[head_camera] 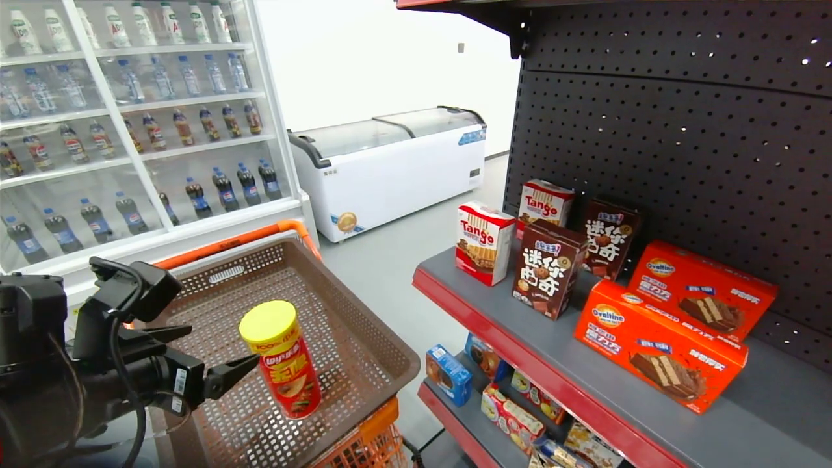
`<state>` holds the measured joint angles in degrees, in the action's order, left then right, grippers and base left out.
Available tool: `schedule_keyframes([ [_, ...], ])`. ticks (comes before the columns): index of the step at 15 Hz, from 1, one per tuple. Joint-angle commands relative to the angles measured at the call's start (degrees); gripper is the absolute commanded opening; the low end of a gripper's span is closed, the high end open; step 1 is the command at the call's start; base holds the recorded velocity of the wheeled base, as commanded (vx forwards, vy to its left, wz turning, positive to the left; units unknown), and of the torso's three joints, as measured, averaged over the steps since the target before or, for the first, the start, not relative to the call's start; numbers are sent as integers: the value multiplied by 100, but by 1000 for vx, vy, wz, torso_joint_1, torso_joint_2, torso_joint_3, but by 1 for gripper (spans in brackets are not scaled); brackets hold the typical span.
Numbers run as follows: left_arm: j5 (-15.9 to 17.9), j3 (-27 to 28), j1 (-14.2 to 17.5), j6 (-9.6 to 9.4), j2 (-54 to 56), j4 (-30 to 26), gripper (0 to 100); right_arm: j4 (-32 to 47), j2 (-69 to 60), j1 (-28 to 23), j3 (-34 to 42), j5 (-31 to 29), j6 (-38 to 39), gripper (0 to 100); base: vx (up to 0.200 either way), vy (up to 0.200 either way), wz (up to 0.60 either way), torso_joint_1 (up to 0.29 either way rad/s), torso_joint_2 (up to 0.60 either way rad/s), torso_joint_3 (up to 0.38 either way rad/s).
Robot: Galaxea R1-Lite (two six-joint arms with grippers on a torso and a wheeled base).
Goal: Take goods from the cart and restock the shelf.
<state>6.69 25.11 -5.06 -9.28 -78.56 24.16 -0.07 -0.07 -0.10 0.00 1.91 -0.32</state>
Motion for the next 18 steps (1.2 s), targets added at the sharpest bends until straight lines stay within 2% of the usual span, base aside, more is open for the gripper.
schedule_keyframes([
  [1, -1, -68, -83, 31, -380, 177, 100, -1, 7, 1, 0, 2, -3, 100, 0, 0, 0, 0, 0, 0],
  [7, 7, -393, -259, 365, -890, 1126, 100, -1, 7, 1, 0, 2, -3, 100, 0, 0, 0, 0, 0, 0],
  [8, 7, -551, -259, 418, -1065, 1521, 100, -1, 7, 1, 0, 2, -3, 100, 0, 0, 0, 0, 0, 0],
  [11, 51, -815, -250, 409, -1250, 1970, 100, -1, 7, 1, 0, 2, -3, 100, 0, 0, 0, 0, 0, 0],
  [14, 341, -1035, -197, 392, -1470, 2347, 100, -1, 7, 1, 0, 2, -3, 100, 0, 0, 0, 0, 0, 0],
  [15, 482, -1052, -180, 374, -1522, 2400, 100, -1, 7, 1, 0, 2, -3, 100, 0, 0, 0, 0, 0, 0],
  [16, 763, -1105, -74, 356, -1698, 2673, 100, -1, 7, 1, 0, 2, -3, 100, 0, 0, 0, 0, 0, 0],
  [18, 1009, -1193, 49, 260, -1918, 3033, 100, -1, 7, 1, 0, 2, -3, 100, 0, 0, 0, 0, 0, 0],
])
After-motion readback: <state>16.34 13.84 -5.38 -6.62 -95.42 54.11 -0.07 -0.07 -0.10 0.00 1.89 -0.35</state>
